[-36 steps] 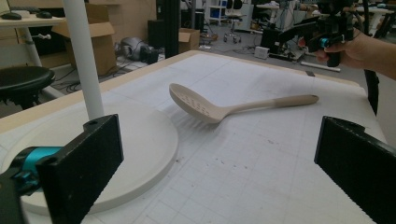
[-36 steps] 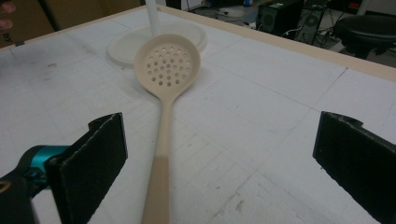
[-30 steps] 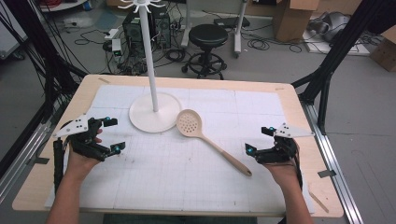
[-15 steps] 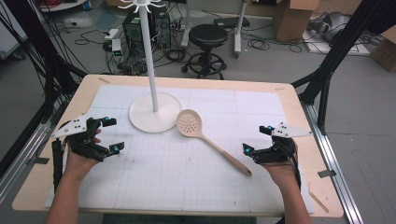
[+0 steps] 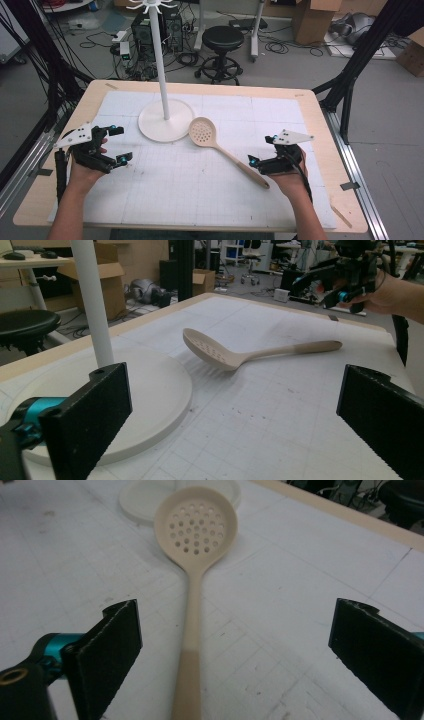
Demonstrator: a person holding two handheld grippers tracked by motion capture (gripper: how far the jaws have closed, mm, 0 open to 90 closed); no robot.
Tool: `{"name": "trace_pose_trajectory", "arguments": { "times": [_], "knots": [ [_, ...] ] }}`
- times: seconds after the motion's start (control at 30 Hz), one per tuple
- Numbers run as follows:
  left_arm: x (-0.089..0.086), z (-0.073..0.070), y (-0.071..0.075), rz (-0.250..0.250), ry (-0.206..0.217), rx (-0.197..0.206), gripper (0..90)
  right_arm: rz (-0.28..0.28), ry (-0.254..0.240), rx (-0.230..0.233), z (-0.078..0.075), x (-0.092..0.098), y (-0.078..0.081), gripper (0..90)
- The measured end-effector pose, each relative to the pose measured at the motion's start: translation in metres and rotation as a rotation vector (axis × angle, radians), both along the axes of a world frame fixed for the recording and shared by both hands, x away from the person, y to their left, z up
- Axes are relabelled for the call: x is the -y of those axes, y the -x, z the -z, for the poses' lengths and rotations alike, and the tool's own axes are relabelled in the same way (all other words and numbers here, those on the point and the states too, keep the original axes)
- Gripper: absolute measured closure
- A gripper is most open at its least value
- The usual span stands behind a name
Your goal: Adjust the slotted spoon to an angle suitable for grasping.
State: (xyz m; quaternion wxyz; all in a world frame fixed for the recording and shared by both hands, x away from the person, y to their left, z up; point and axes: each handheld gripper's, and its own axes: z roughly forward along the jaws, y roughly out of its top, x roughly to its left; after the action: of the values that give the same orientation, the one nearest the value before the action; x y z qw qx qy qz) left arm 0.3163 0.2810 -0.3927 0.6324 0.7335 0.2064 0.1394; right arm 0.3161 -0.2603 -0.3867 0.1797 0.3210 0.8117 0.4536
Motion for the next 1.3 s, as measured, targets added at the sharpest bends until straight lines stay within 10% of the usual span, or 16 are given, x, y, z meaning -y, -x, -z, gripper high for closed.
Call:
{"name": "trace_pose_trajectory", "arguments": {
  "times": [0.23, 0.77, 1.3],
  "knots": [
    [0.002, 0.001, 0.000, 0.005, -0.017, -0.006, 1.7, -0.043, 0.130, -0.119, 0.017, -0.031, -0.021, 26.1],
    [0.003, 0.002, -0.001, 0.006, -0.020, -0.011, 1.7, -0.115, 0.234, -0.327, 0.038, -0.053, -0.033, 70.7],
    [0.003, 0.002, -0.001, 0.006, -0.024, -0.013, 1.8, -0.232, 0.313, -0.287, 0.040, -0.068, -0.024, 74.9]
  ]
}}
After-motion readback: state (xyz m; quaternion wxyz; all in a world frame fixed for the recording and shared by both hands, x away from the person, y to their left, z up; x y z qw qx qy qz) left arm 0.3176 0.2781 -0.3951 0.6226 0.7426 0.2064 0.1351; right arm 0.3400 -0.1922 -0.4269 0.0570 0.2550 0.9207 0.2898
